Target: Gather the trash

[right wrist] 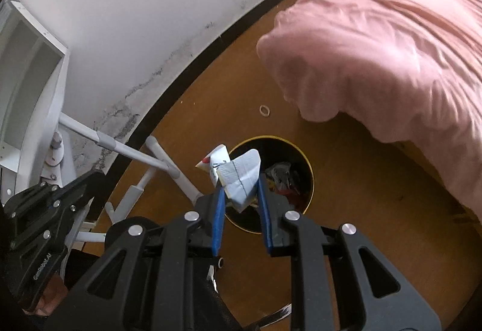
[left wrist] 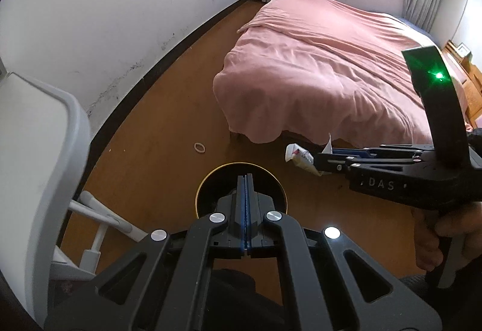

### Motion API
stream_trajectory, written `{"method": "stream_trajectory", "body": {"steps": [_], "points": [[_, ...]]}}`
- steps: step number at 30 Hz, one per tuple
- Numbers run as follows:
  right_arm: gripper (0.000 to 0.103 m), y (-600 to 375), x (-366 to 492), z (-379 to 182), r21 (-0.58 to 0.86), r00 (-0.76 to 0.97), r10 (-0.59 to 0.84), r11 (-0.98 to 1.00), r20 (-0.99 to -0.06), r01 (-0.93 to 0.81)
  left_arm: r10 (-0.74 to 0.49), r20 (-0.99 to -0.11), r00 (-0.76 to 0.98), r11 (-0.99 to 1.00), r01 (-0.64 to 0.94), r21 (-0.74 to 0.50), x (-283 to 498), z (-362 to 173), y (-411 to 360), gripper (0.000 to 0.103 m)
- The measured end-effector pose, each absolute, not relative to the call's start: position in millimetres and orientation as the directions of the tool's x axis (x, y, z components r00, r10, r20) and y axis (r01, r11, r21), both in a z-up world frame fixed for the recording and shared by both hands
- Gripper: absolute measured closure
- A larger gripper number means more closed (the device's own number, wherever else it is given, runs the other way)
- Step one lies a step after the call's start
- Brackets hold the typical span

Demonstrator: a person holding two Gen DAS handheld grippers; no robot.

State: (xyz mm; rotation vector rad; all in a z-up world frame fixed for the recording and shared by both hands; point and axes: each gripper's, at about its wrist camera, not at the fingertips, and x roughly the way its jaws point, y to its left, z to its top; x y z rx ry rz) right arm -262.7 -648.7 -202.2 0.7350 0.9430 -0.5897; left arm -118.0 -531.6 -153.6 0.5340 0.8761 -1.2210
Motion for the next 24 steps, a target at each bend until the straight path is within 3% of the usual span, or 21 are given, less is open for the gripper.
{"method": "stream_trajectory", "body": {"steps": [7,10,12,16,17,18,19,20,21,24], "points": [[0.081,-658,-252,-213,0.321,0.481,-0.116,0.607,-0.869,0.727,-0.574,-0.813,0.096,0.293,0.951,-0.094,-112,-157,-535,0.103],[0.07,-658,-249,-213,0.323,0.483,-0.119,0.603,-0.868,0.73,-0.577,-0.809,0.115,0.304,0.949,-0.082,-110,-157,-538,0.103],[0.043,-658,-247,-212,0.323,0.487,-0.129,0.6,-0.864,0.731,-0.58,-0.808,0.101,0.309,0.946,-0.103,-106,-157,-536,0.103],[0.041,-657,-247,-205,0.325,0.501,-0.154,0.596,-0.852,0.735,-0.583,-0.805,0.109,0.319,0.942,-0.103,-103,-152,-532,0.1],[0.041,-657,-248,-202,0.326,0.504,-0.16,0.594,-0.849,0.736,-0.582,-0.806,0.11,0.321,0.941,-0.103,-104,-150,-530,0.096],[0.041,-656,-249,-198,0.326,0.509,-0.168,0.592,-0.844,0.737,-0.585,-0.804,0.111,0.319,0.942,-0.103,-105,-146,-528,0.081],[0.041,-655,-251,-192,0.33,0.514,-0.178,0.585,-0.839,0.741,-0.589,-0.8,0.113,0.317,0.943,-0.1,-107,-143,-525,0.057],[0.041,-654,-254,-183,0.343,0.53,-0.186,0.581,-0.827,0.738,-0.6,-0.791,0.123,0.315,0.944,-0.093,-109,-137,-521,0.047],[0.04,-652,-255,-176,0.351,0.543,-0.192,0.581,-0.818,0.735,-0.612,-0.779,0.134,0.315,0.945,-0.084,-112,-131,-519,0.041],[0.032,-641,-250,-143,0.328,0.572,-0.246,0.618,-0.783,0.715,-0.658,-0.739,0.148,0.306,0.949,-0.081,-113,-101,-502,0.037]]}}
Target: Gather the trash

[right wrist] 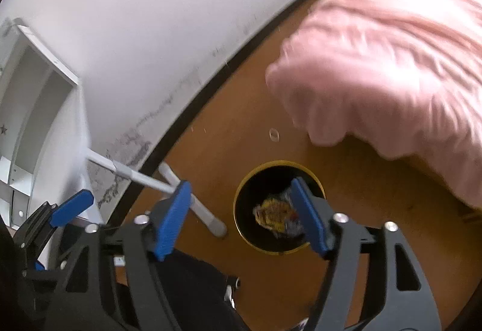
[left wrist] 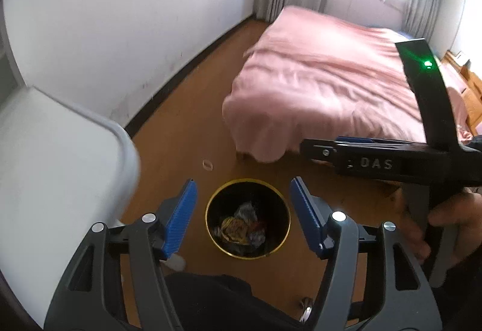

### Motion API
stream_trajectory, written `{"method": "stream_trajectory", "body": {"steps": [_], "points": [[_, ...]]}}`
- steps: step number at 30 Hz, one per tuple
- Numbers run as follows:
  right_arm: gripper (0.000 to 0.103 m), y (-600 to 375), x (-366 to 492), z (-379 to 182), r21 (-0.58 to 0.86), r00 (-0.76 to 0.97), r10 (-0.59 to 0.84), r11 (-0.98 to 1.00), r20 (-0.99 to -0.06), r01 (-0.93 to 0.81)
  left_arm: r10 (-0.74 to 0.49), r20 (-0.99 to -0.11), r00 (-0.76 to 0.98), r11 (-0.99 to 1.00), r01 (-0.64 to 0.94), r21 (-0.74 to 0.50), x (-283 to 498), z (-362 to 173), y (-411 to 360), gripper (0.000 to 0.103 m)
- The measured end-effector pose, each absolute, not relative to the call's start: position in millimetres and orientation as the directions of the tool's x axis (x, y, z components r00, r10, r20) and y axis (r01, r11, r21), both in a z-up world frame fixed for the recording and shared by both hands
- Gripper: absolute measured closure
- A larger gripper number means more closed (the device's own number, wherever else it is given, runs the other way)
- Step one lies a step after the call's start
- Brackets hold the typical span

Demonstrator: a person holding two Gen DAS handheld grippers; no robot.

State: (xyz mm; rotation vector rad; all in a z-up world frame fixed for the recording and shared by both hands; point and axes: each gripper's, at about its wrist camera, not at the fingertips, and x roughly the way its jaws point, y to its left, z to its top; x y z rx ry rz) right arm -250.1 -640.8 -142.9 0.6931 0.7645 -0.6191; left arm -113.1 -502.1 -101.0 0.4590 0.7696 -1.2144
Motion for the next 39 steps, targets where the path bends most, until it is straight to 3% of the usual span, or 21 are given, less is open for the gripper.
{"method": "stream_trajectory", "body": {"steps": [6,10,15,22,28,39], "points": [[0.026,-592,-203,-84,0.273,0.65,-0.25,0.758,-0.717,0.593,-0.696,-0.674,0.248,0.415,0.905,-0.096,-82,-51,-432,0.016],[0.026,-541,-147,-58,0.248,0.706,-0.186,0.851,-0.683,0.464,-0.653,-0.635,0.412,0.569,0.821,-0.053,-49,-31,-355,0.011],[0.026,-464,-81,-37,0.211,0.754,-0.064,0.942,-0.654,0.263,-0.462,-0.61,0.644,0.806,0.591,0.014,-7,-25,-238,0.01],[0.026,-363,-23,-23,0.175,0.77,0.09,0.984,-0.631,0.029,-0.207,-0.612,0.764,0.96,0.279,0.024,15,-23,-105,0.01],[0.026,-299,-21,-29,0.083,0.76,0.113,0.993,-0.641,-0.078,-0.125,-0.606,0.786,0.99,0.141,-0.021,13,-18,-37,0.01],[0.025,-261,-18,-29,0.074,0.752,0.162,0.986,-0.639,-0.149,-0.065,-0.604,0.794,0.997,0.083,0.003,-4,-21,-9,0.009]]}}
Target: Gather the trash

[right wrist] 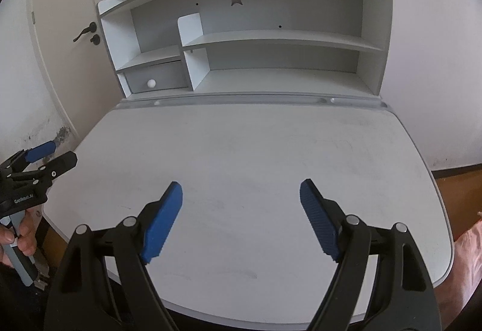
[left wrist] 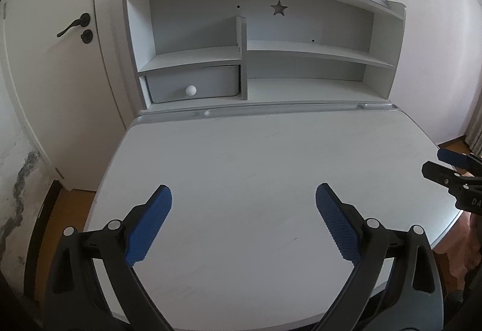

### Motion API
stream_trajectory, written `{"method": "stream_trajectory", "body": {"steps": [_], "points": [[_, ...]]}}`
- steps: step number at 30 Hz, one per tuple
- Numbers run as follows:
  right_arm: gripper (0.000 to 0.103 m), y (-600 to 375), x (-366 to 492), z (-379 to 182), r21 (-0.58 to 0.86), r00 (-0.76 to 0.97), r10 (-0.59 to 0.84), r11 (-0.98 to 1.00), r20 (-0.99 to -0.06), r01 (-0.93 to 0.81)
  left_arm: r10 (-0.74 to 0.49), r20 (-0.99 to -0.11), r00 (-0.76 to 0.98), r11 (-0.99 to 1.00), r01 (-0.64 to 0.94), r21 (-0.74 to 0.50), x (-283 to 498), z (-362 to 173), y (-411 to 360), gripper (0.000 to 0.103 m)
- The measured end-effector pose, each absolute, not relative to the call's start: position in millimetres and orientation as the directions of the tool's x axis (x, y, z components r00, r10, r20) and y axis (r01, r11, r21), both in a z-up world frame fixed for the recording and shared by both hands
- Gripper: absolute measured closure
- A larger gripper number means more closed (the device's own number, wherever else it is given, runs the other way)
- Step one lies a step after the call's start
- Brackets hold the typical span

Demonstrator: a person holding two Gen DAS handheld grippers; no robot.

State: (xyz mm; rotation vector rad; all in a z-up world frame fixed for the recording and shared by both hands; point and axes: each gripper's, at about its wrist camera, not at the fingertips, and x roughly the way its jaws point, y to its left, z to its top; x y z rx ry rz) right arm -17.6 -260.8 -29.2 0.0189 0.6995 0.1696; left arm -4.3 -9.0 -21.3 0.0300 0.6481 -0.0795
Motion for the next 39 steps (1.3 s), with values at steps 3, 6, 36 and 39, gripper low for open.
{"method": "stream_trajectory", "body": {"steps": [3,6,36,39], "points": [[0.025,-260,-14,-30,0.079,0.748,0.166,0.985,-0.643,-0.151,-0.054,-0.602,0.797,0.997,0.071,0.005,-7,-21,-5,0.009],[0.025,-259,-12,-31,0.081,0.744,0.166,0.985,-0.647,-0.15,-0.045,-0.602,0.797,0.998,0.057,0.002,-8,-21,-1,0.009],[0.023,-267,-13,-31,0.081,0.749,0.147,0.989,-0.647,-0.124,-0.036,-0.623,0.781,0.999,0.05,0.005,-2,-32,-5,0.009],[0.023,-267,-13,-31,0.082,0.749,0.147,0.989,-0.646,-0.124,-0.033,-0.627,0.779,0.999,0.049,0.007,-2,-33,-6,0.009]]}}
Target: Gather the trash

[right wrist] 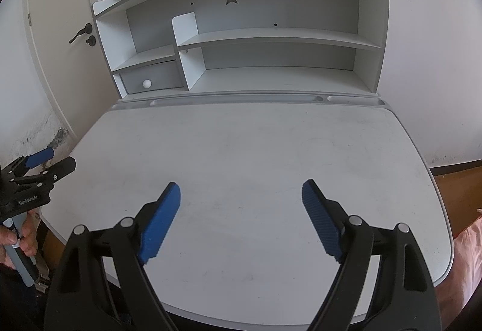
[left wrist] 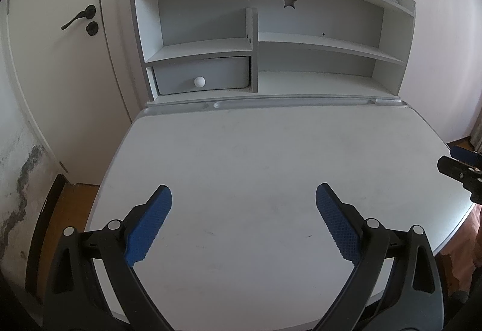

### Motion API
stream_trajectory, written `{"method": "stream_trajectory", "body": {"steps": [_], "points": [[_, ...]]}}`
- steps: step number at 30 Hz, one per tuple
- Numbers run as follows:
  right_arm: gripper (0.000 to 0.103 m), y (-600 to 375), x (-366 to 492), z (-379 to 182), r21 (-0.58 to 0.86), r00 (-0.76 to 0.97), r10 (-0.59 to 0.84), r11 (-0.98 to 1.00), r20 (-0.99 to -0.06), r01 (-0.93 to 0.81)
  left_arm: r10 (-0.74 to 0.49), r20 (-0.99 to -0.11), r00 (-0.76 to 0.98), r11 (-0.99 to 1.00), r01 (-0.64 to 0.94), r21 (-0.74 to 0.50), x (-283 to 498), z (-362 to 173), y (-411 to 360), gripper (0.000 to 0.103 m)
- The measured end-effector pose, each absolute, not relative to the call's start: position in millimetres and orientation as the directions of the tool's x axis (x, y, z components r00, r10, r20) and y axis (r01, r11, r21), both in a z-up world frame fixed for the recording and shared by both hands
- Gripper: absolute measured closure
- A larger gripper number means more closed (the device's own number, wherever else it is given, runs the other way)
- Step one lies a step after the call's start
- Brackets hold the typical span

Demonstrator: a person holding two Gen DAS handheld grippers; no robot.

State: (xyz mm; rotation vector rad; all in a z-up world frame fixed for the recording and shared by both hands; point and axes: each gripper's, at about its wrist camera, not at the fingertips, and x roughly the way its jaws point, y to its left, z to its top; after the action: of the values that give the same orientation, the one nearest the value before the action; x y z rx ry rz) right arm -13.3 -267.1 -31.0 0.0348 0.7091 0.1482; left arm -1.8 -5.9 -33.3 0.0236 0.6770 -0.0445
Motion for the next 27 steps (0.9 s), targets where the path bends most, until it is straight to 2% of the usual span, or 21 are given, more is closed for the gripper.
{"method": "stream_trajectory", "body": {"steps": [27], "points": [[0.021,-268.1,-12.8,-31.3,0.081,0.749,0.147,0.989,-0.646,-0.124,-0.031,-0.636,0.771,0.999,0.051,0.013,-3.9,-36.8,-11.6,0.009]]}}
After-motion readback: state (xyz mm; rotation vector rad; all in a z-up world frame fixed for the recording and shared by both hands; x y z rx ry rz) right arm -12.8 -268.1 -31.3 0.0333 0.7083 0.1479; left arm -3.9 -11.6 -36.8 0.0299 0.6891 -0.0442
